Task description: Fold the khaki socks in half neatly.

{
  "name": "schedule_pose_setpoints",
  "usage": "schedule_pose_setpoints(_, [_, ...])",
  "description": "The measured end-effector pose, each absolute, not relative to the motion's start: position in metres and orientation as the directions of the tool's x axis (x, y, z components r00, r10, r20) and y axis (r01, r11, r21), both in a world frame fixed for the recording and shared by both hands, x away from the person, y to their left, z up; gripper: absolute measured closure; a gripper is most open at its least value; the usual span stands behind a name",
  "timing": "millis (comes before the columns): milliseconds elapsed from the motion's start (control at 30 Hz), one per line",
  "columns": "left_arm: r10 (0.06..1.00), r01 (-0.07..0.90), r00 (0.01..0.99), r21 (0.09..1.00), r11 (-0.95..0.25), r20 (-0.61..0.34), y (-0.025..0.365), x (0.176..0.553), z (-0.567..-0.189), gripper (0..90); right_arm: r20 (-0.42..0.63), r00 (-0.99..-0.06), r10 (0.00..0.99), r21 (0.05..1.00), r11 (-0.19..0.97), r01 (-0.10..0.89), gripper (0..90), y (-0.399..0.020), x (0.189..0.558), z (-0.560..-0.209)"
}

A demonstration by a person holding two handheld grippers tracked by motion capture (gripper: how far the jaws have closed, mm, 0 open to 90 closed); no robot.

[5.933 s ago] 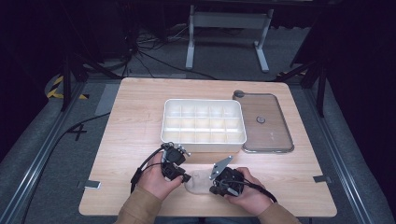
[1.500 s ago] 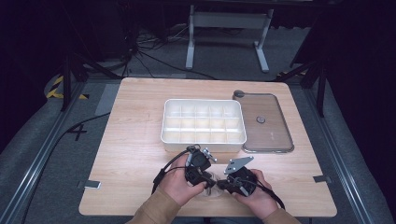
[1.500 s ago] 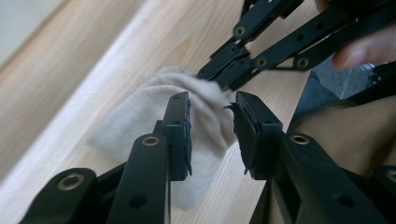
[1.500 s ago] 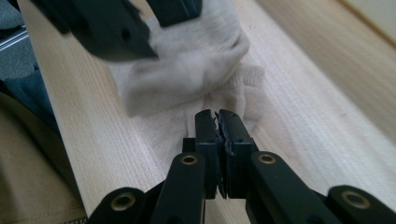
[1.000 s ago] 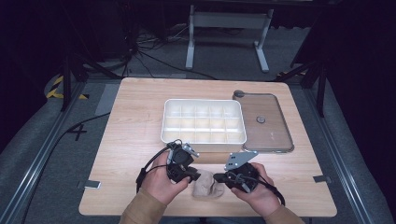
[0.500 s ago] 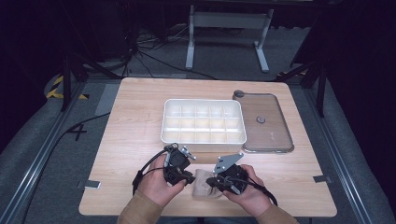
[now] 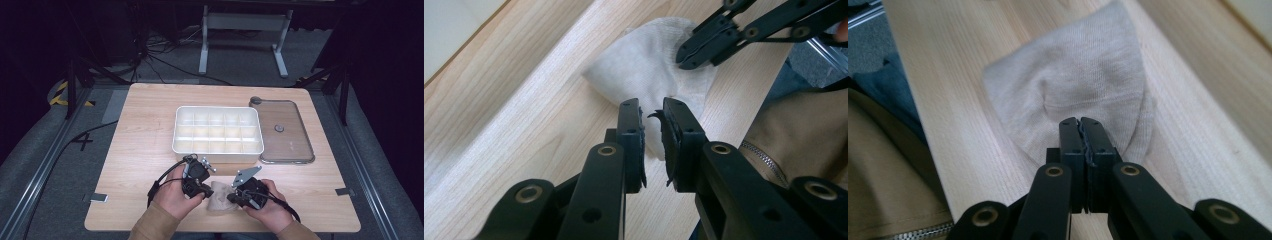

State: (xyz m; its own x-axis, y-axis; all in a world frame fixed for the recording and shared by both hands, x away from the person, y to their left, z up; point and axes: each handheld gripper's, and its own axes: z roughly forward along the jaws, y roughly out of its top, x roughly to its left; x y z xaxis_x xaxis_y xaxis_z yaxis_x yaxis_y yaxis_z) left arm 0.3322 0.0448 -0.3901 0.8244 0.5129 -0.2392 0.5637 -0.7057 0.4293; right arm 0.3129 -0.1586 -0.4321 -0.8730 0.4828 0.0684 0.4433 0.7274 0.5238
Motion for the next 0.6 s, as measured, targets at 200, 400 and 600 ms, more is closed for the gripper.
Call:
schedule_pose_setpoints(200, [0.522, 0.570, 0.819, 0.430, -0.700, -0.237, 0.045, 0.333, -0.391, 78.8, 0.080, -0.868, 0.489, 0.529, 0.718, 0.453, 89.7, -0.161, 0.313, -0.436])
schedule_pose_setpoints(400, [0.489, 0.555, 0.830, 0.489, -0.673, -0.269, 0.045, 0.333, -0.398, 80.1, 0.079, -0.869, 0.488, 0.529, 0.718, 0.451, 89.7, -0.160, 0.314, -0.436])
schedule_pose_setpoints(600, [0.468, 0.534, 0.842, 0.533, -0.656, -0.268, 0.031, 0.328, -0.407, 89.8, 0.074, -0.870, 0.488, 0.529, 0.720, 0.449, 89.7, -0.160, 0.313, -0.436])
